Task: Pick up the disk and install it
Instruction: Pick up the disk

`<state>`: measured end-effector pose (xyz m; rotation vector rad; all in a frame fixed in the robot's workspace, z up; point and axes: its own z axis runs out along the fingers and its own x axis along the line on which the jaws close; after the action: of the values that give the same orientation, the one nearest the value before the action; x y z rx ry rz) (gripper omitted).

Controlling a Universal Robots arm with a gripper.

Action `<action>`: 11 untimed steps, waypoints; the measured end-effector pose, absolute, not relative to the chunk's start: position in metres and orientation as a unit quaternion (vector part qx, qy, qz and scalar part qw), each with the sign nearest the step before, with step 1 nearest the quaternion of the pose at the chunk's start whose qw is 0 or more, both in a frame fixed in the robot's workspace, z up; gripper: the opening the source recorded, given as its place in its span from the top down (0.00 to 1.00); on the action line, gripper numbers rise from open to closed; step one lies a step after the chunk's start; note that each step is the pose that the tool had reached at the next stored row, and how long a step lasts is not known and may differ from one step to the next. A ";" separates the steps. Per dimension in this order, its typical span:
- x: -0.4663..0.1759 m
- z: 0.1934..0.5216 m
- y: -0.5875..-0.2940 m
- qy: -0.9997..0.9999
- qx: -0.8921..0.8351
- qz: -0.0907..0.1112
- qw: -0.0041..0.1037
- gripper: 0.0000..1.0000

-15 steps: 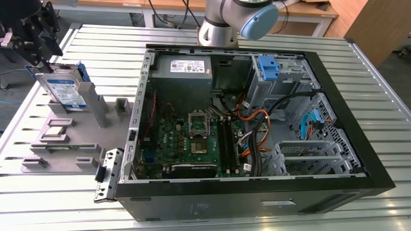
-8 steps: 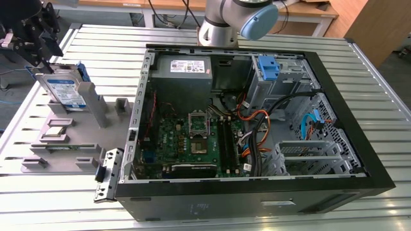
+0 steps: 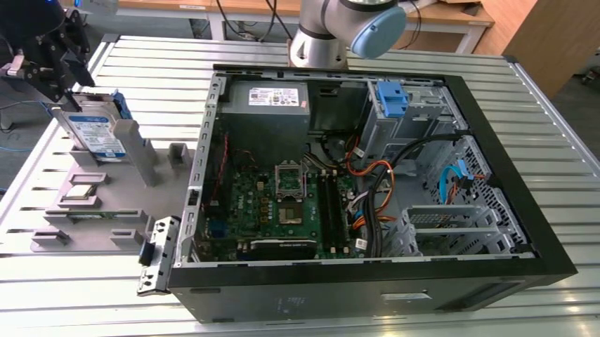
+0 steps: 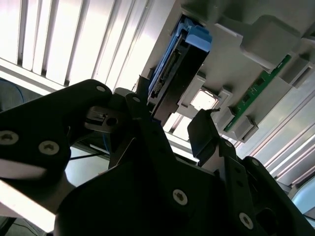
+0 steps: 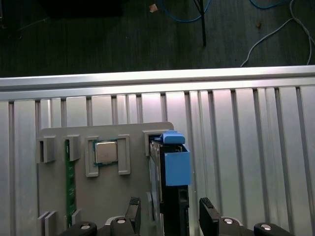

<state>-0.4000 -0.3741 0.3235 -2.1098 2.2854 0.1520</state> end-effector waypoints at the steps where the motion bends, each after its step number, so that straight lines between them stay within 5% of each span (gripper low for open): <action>1: -0.400 0.322 -0.374 0.734 -0.677 0.049 0.014 0.41; 11: -0.400 0.312 -0.374 0.733 -0.678 0.046 0.011 0.41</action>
<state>-0.4000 -0.3741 0.3117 -2.1154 2.2878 0.1438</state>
